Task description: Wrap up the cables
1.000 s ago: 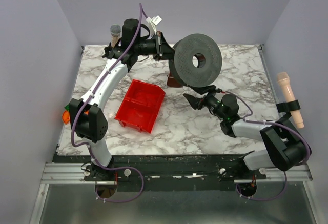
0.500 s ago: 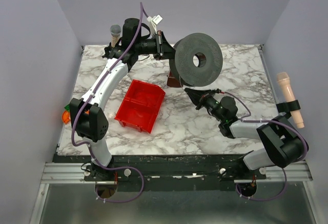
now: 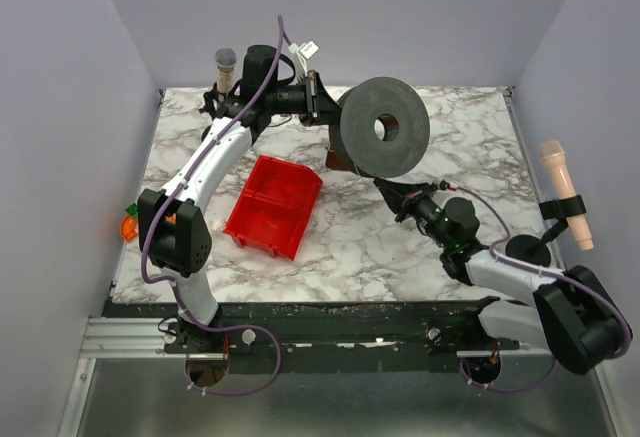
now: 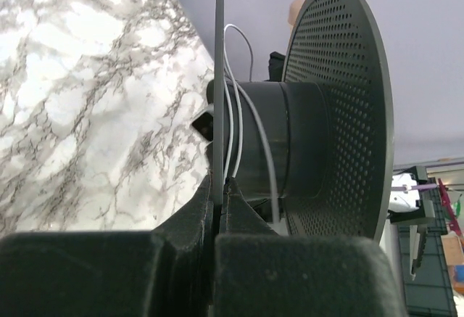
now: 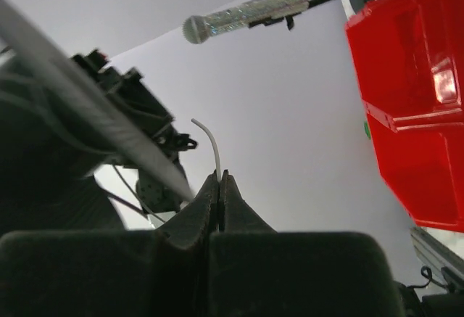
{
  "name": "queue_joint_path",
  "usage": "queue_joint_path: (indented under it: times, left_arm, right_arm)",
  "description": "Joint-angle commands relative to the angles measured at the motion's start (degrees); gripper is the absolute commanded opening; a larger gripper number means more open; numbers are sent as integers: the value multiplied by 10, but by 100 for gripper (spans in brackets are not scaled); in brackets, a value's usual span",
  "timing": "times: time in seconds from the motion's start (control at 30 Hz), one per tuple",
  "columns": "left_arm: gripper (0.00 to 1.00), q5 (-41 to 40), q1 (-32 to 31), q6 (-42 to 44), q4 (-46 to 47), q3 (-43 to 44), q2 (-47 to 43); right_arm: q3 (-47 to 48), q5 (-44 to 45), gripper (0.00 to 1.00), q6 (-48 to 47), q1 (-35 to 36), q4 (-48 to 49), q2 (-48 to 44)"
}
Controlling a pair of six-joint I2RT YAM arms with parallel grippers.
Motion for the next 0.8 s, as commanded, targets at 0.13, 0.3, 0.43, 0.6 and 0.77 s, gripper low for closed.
queue_joint_path:
  times: [0.13,0.3,0.43,0.6,0.77]
  left_arm:
    - [0,11,-1,15,2,-25,-29]
    - [0,11,-1,15,2,-32,-29]
    - [0,13,-1,19,-2,-40,-31]
    - [0,17,-1,22,-4,-53,-34]
    - [0,26,-1,31,-7,-67,-36]
  right_arm:
    - [43,49,1,-121,-43,-267,-139]
    - [54,70,1,-169,-48,-339,-181]
    - [82,121,1,-244,-52,-424,-222]
    - [145,153,1,-394,-60,-491,-236]
    - [172,71,1,-474,-112,-502,-222]
